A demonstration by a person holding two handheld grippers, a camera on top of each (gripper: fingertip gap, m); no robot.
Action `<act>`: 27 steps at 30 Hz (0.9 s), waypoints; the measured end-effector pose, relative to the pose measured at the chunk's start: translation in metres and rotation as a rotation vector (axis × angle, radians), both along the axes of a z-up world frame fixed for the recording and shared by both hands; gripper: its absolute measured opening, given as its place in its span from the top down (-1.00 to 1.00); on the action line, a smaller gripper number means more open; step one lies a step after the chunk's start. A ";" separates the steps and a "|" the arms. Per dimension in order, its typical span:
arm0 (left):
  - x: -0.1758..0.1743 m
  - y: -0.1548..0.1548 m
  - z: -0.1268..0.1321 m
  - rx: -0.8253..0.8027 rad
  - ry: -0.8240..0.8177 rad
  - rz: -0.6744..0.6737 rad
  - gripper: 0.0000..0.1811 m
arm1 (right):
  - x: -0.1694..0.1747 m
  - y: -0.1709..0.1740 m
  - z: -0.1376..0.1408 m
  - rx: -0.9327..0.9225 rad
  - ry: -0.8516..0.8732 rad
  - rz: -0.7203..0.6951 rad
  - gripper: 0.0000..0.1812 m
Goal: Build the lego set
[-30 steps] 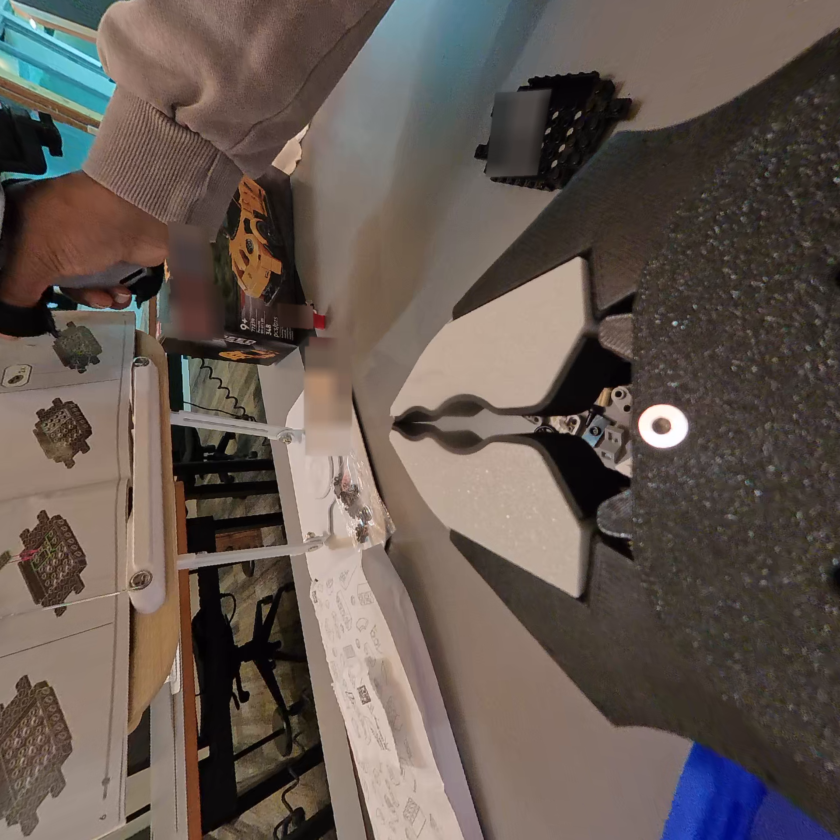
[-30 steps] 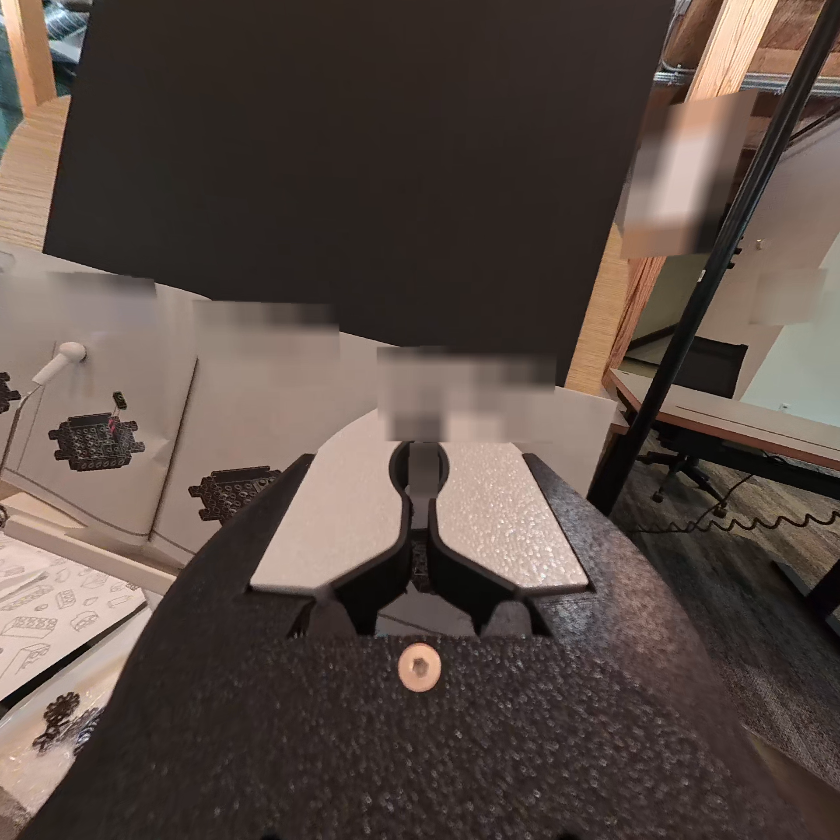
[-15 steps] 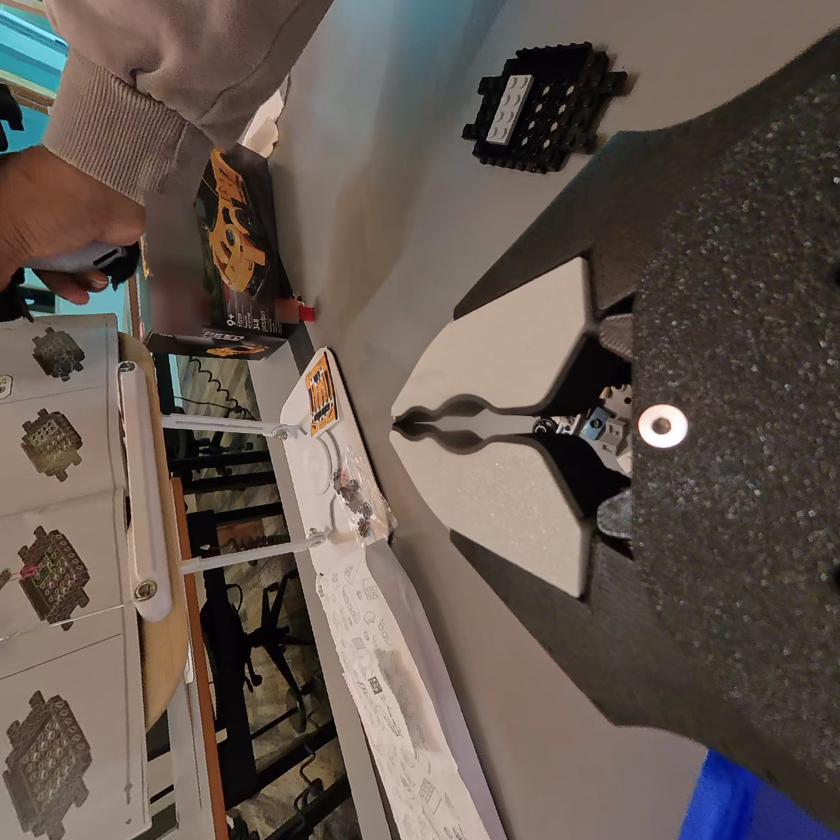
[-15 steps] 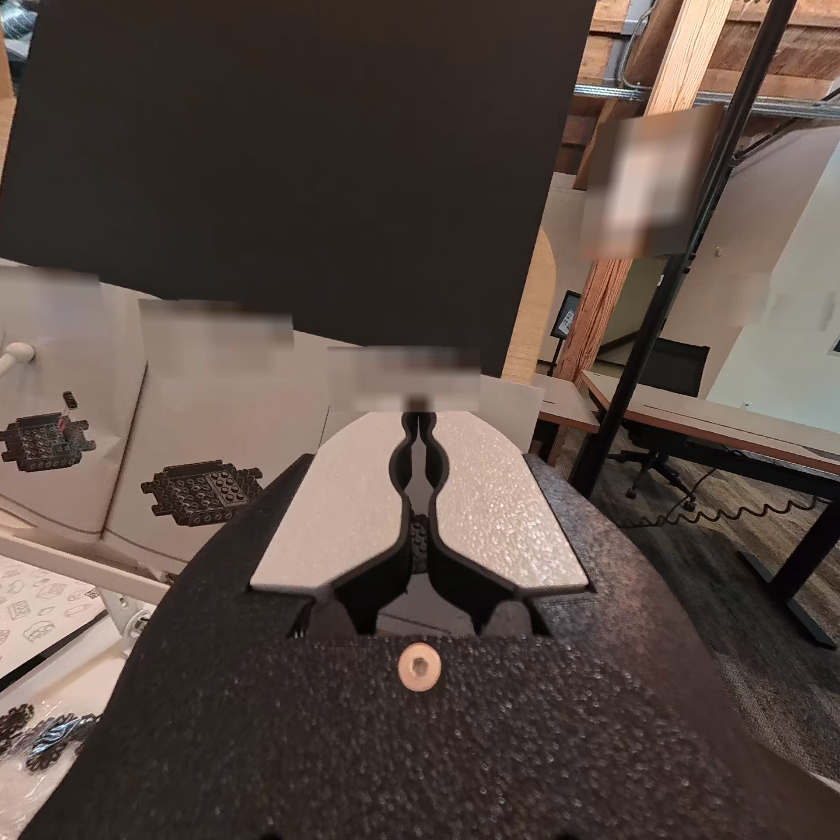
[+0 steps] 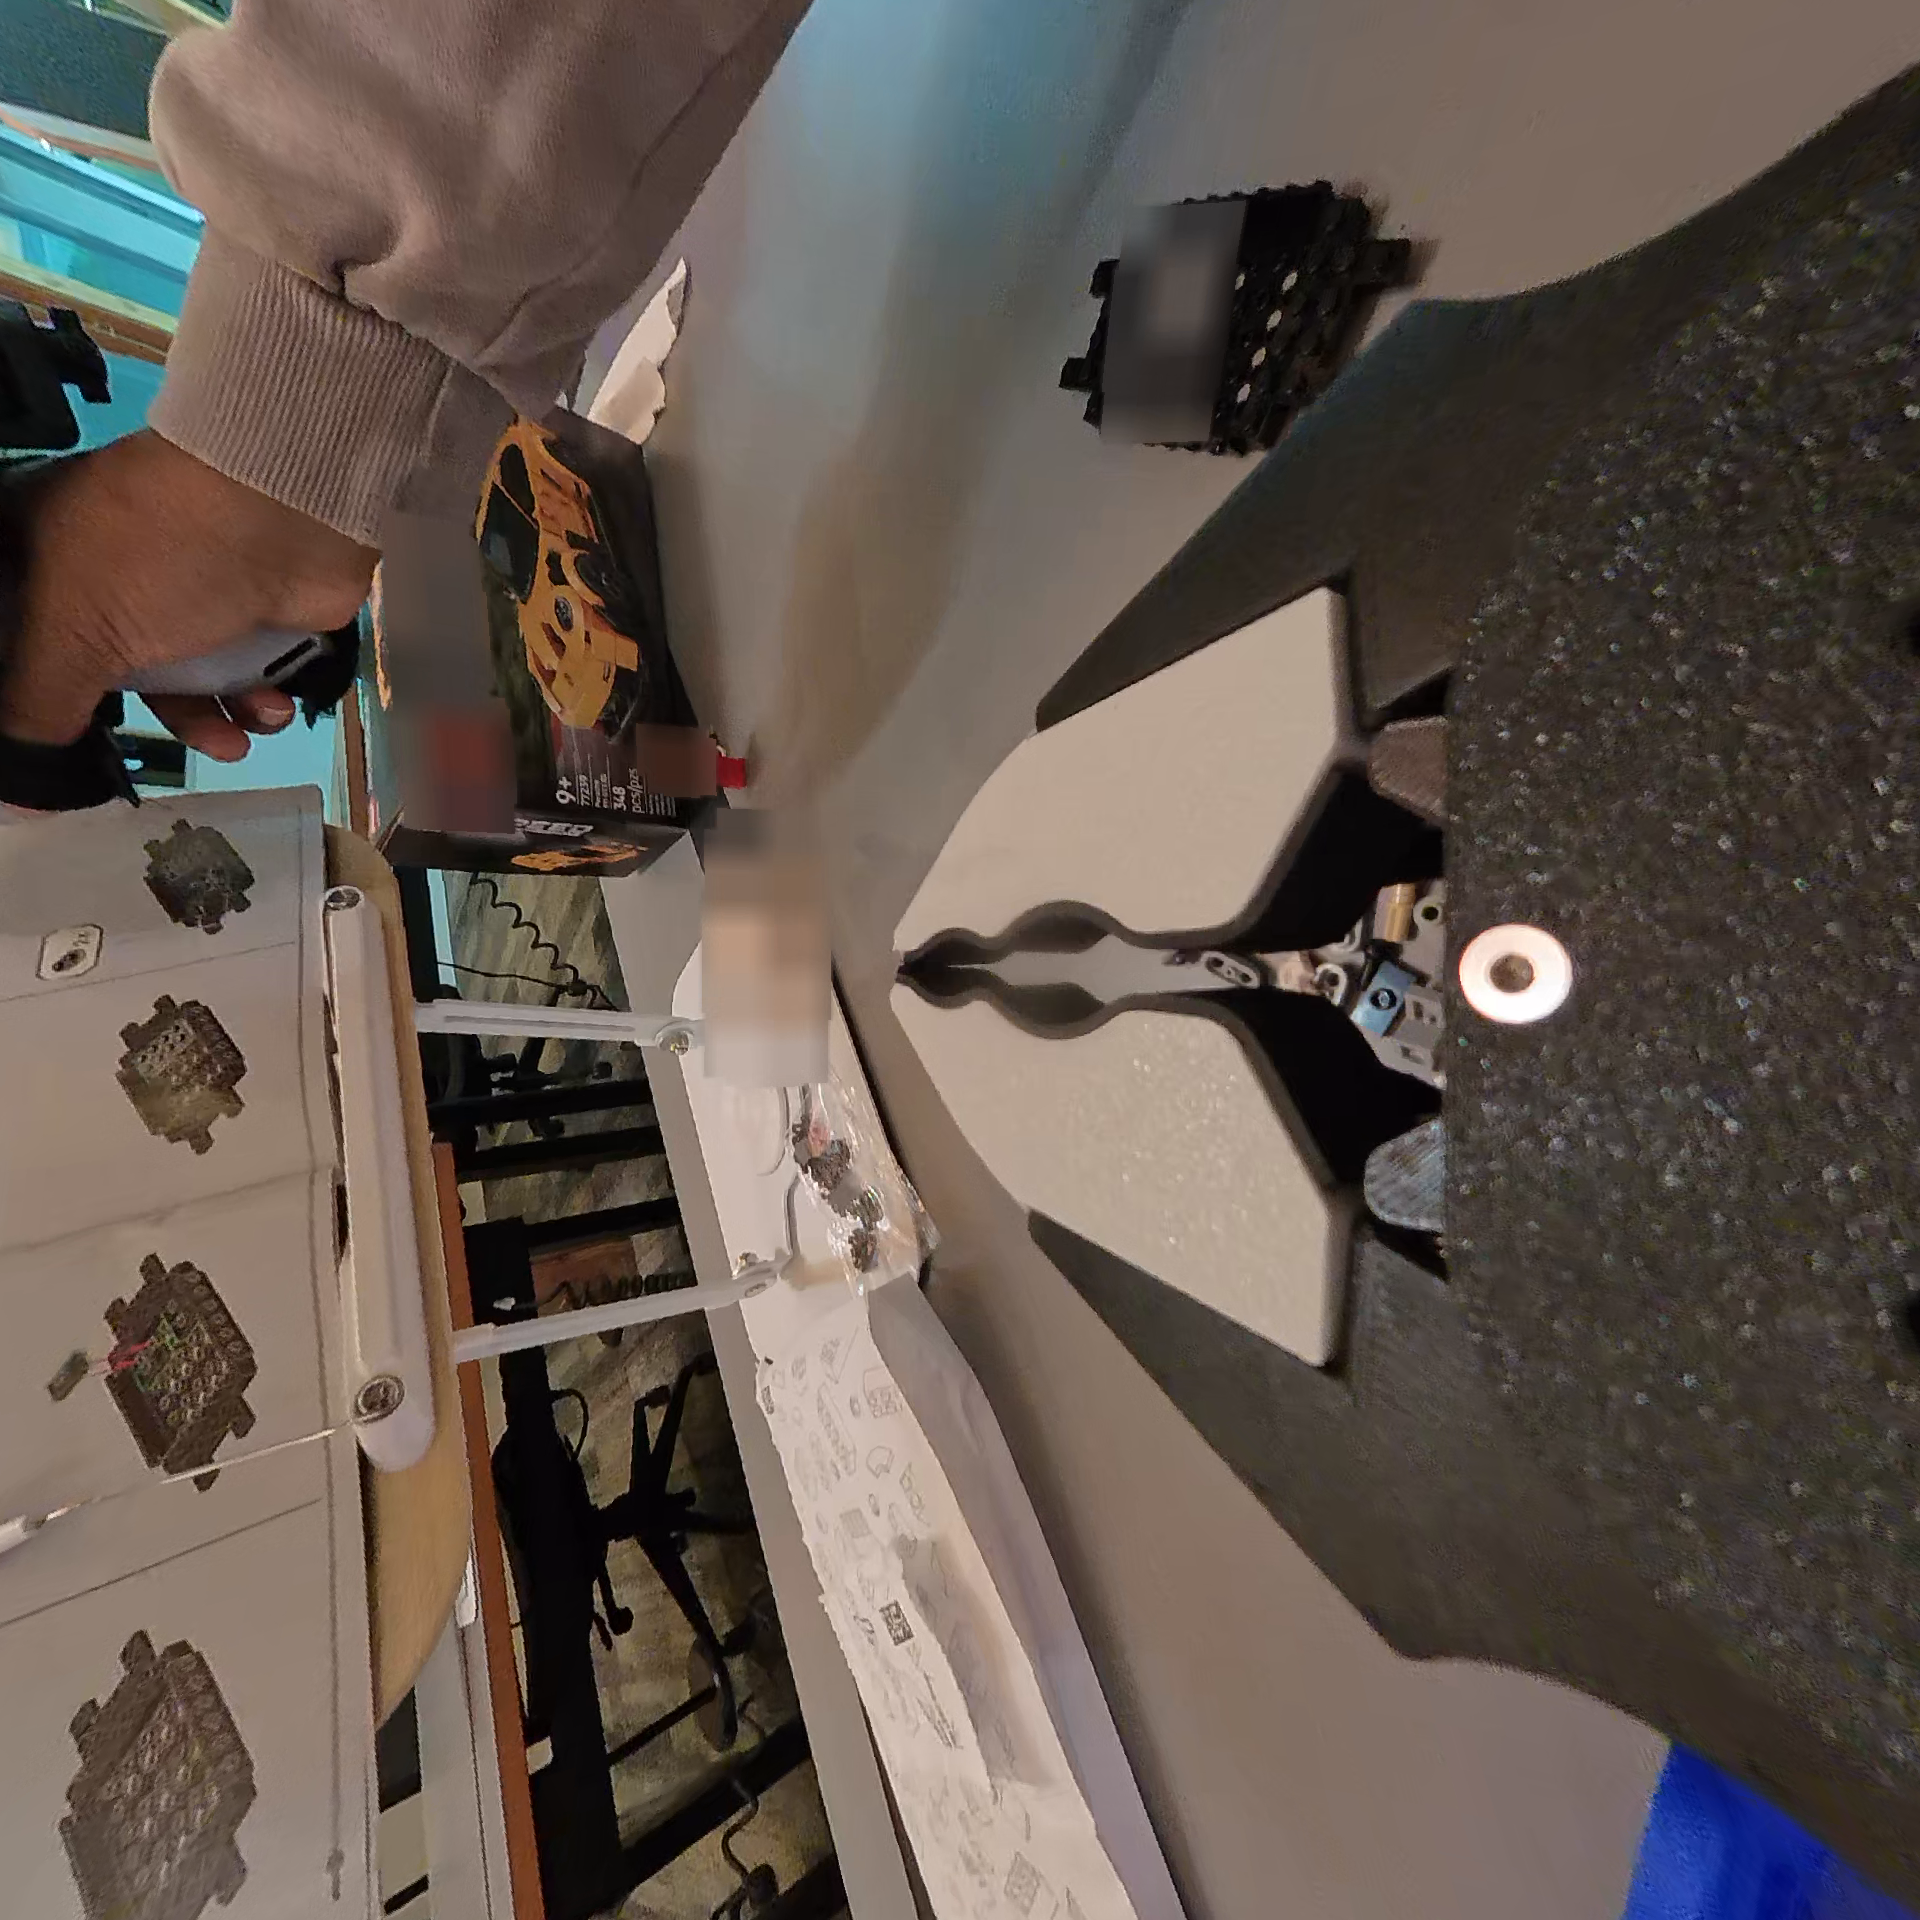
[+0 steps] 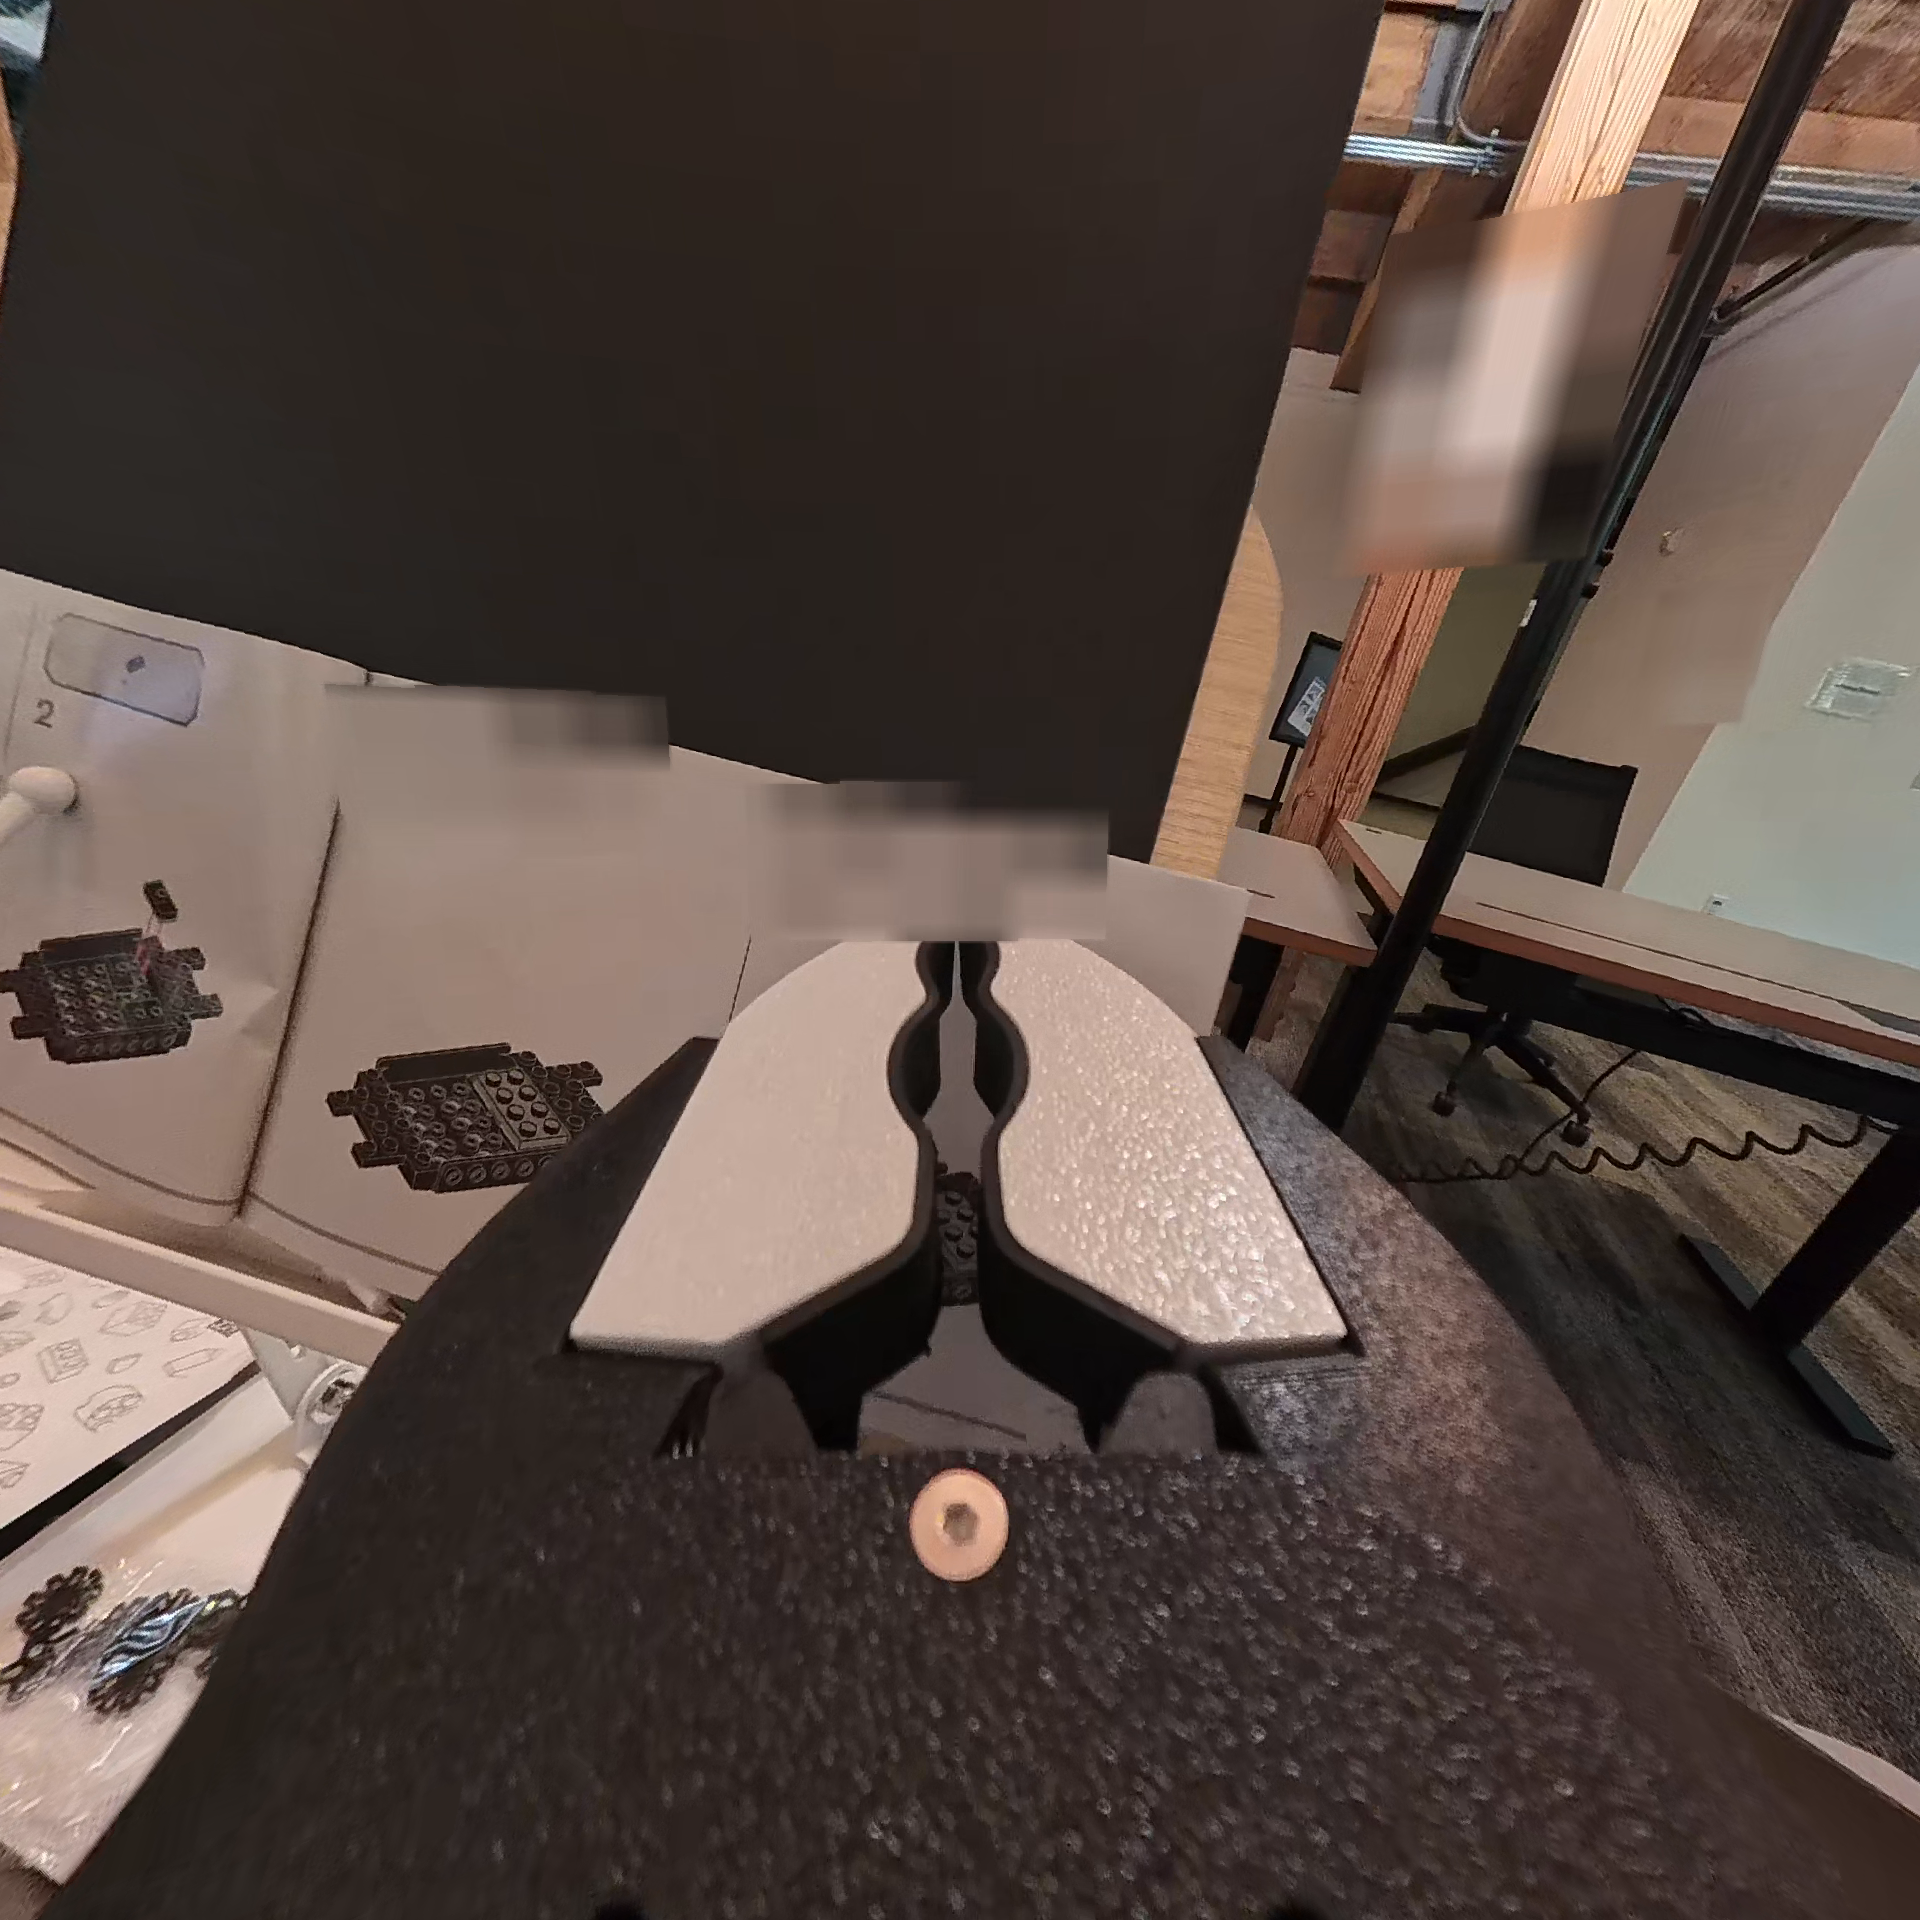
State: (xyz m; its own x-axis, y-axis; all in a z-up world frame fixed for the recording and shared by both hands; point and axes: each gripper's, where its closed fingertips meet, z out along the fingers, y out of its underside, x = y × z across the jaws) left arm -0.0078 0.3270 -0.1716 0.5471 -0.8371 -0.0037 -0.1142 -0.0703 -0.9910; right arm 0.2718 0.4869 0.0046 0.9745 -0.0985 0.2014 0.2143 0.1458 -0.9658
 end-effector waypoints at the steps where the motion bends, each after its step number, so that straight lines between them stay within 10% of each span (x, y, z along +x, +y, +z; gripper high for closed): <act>1: 0.001 -0.001 0.001 -0.002 -0.003 -0.006 1.00 | -0.001 0.000 -0.001 -0.005 -0.005 0.000 0.99; 18: 0.000 -0.003 0.001 0.037 0.009 -0.055 1.00 | 0.003 -0.004 -0.005 -0.050 -0.026 0.003 0.99; 27: 0.003 -0.009 0.000 0.062 0.050 -0.057 1.00 | -0.018 -0.071 -0.008 -0.091 -0.134 0.051 1.00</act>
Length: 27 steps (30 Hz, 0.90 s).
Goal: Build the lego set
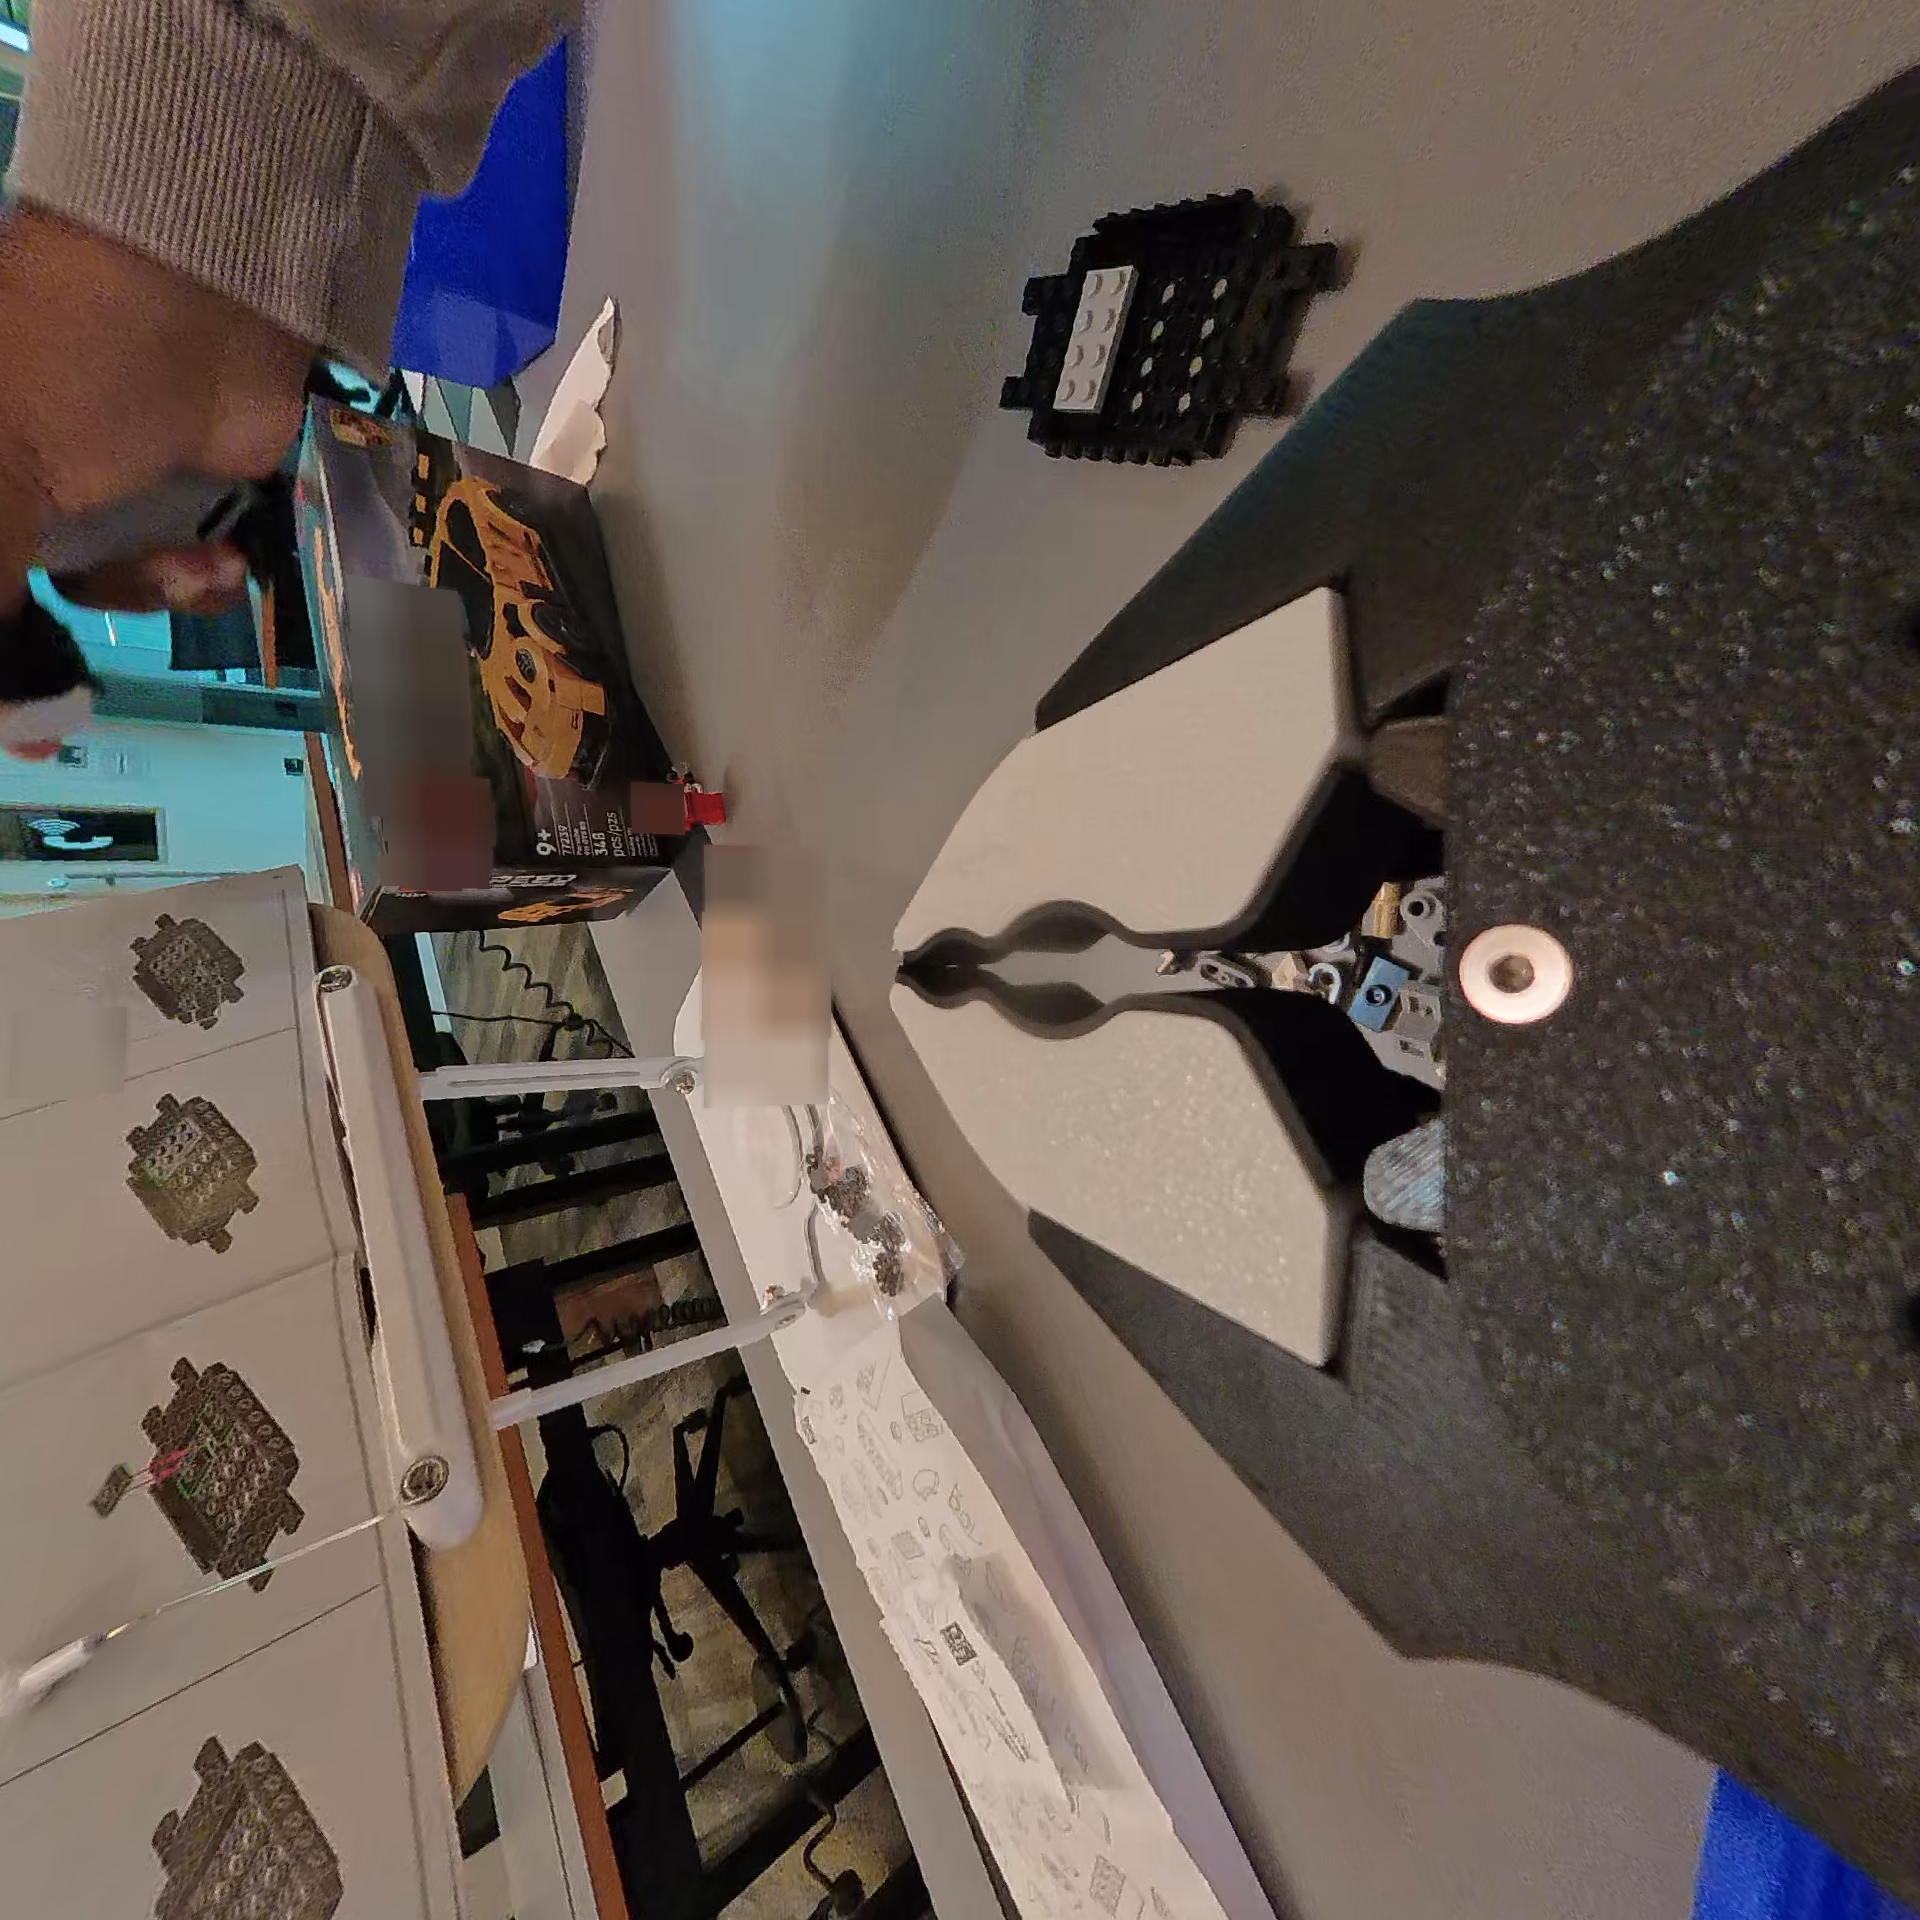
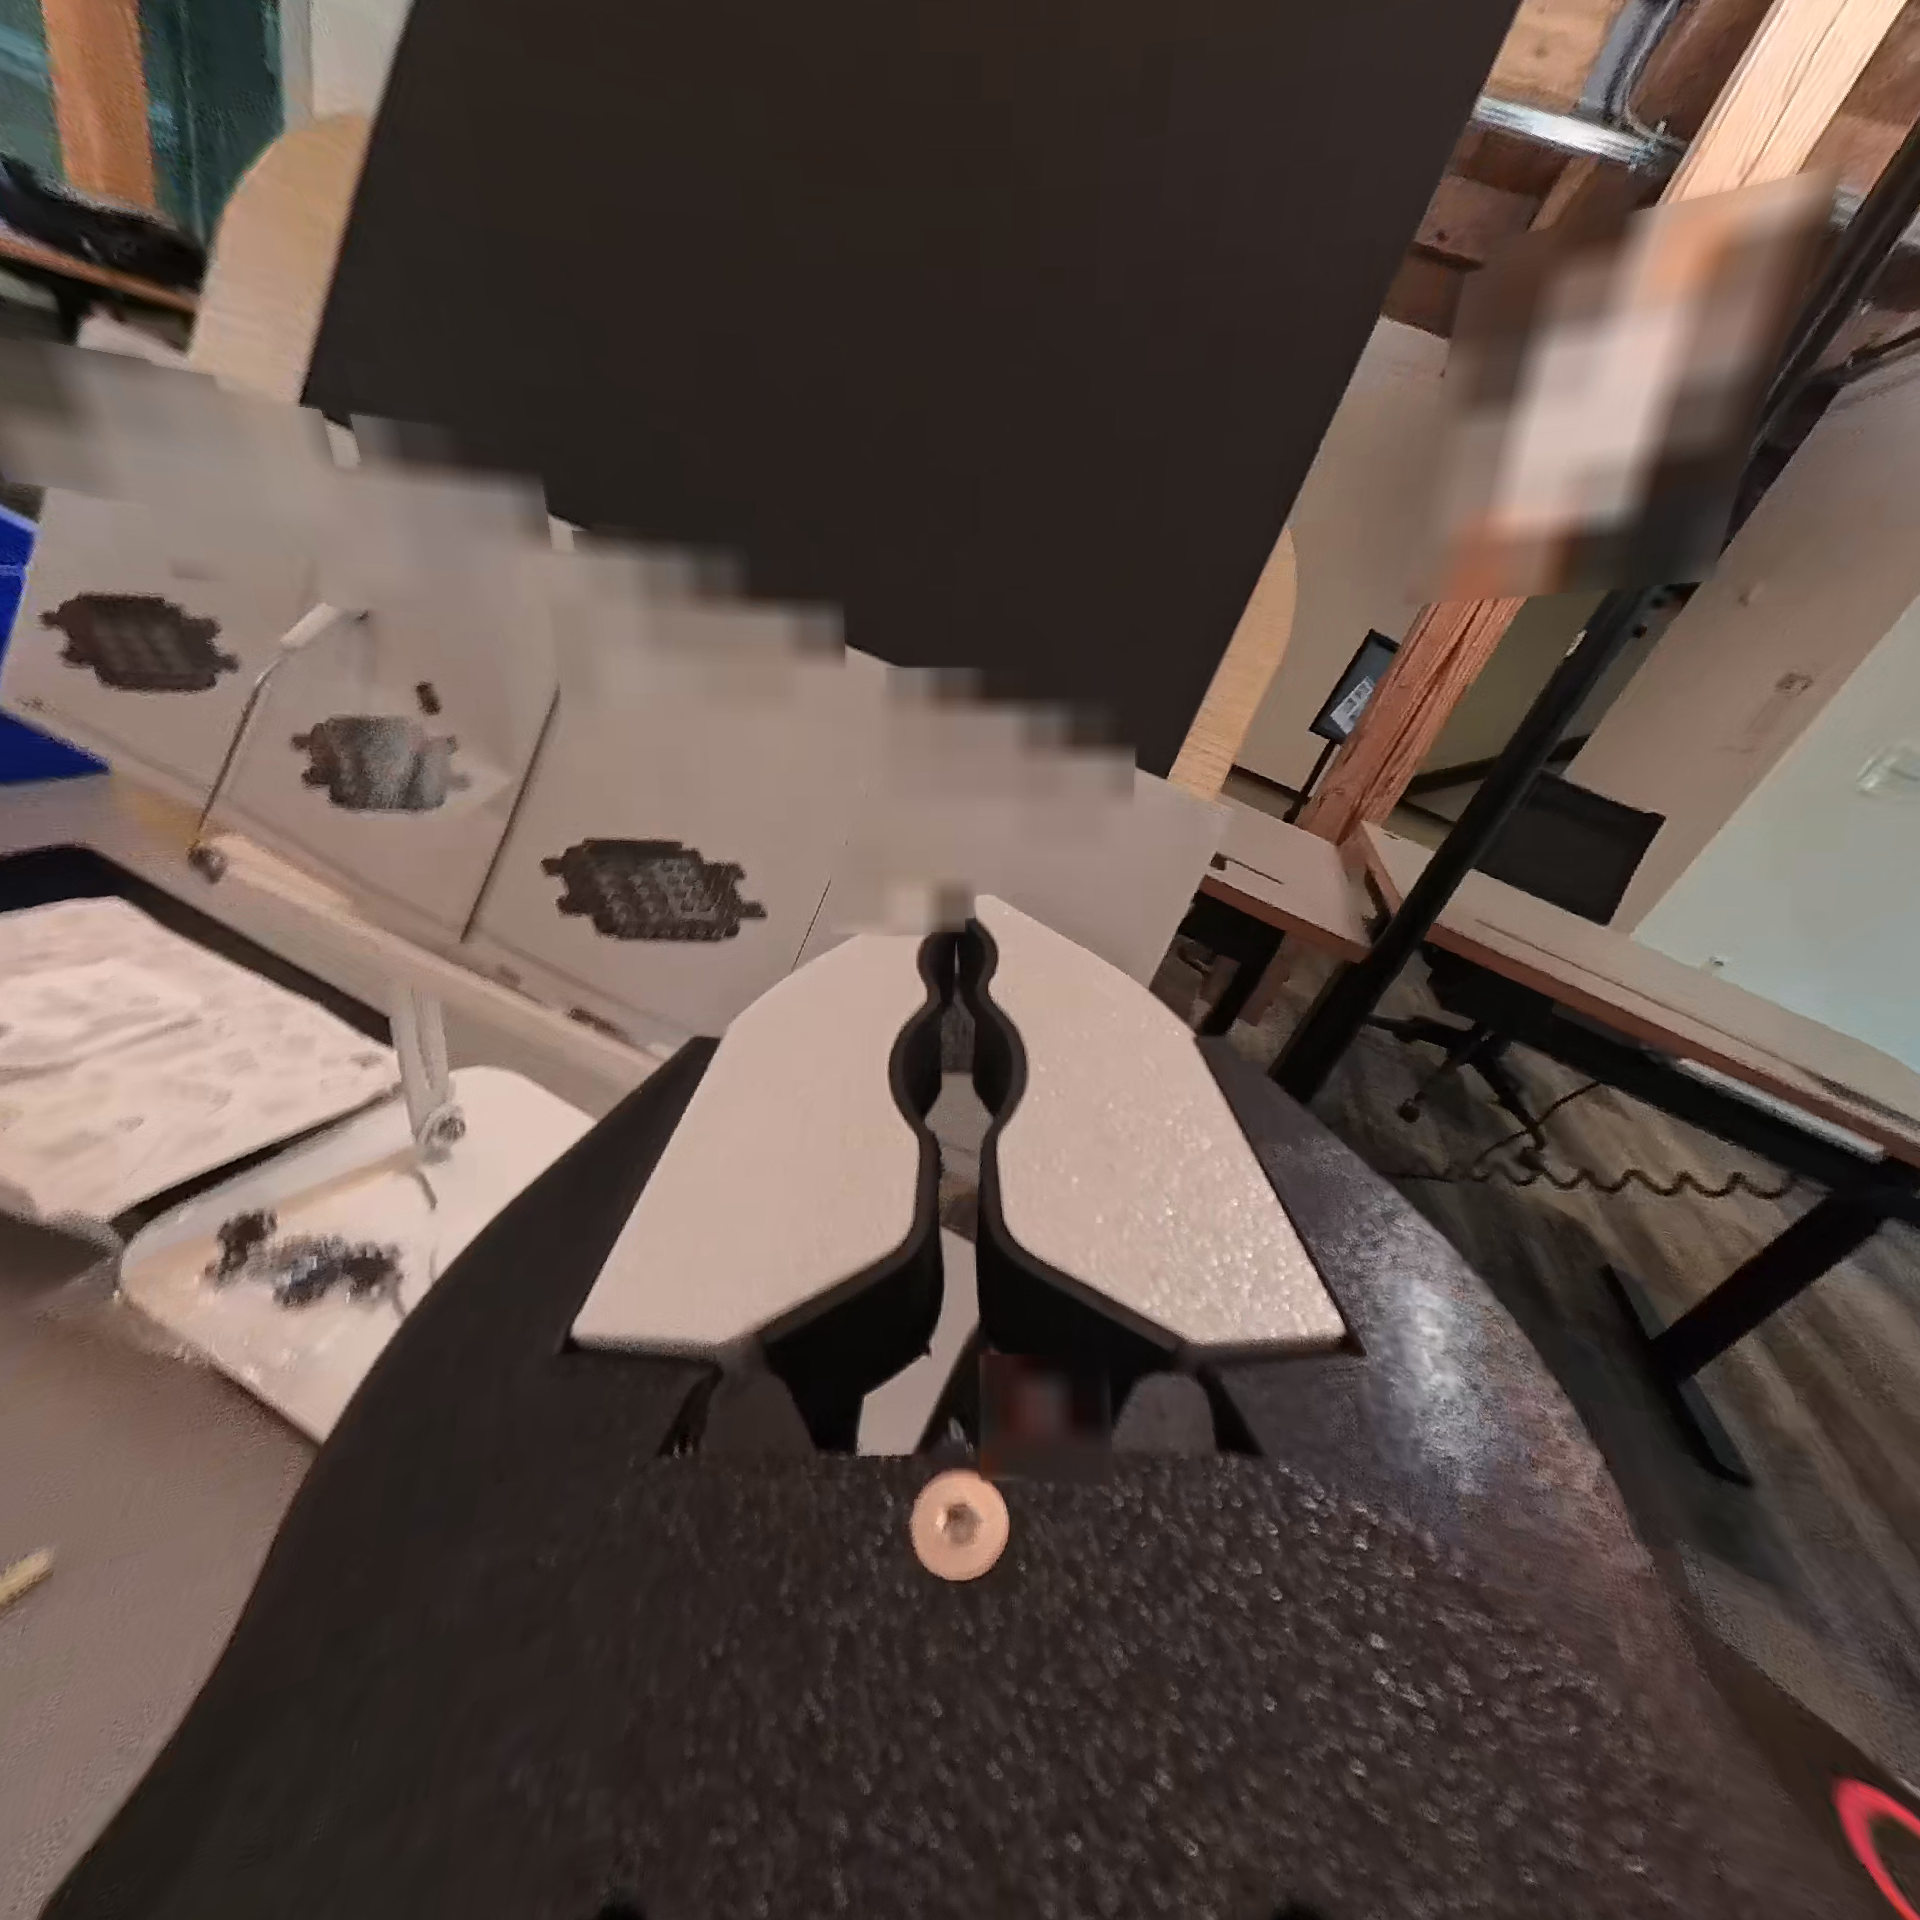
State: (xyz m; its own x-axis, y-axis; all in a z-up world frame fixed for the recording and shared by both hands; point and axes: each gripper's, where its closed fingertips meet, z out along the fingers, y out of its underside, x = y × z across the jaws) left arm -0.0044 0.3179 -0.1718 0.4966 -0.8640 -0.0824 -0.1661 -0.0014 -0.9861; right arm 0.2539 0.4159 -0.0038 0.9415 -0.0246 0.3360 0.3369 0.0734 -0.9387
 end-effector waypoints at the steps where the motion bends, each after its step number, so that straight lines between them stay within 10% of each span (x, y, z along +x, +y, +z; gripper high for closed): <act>1: 0.000 0.000 0.001 0.003 -0.001 0.004 1.00 | -0.004 -0.012 -0.003 -0.003 -0.028 -0.001 1.00; 13: -0.001 -0.001 0.006 -0.011 -0.033 0.017 1.00 | -0.074 -0.161 -0.114 -0.204 0.219 0.189 1.00; 27: -0.014 0.019 -0.006 0.002 0.031 0.109 1.00 | -0.051 -0.168 -0.152 -0.191 0.245 0.162 1.00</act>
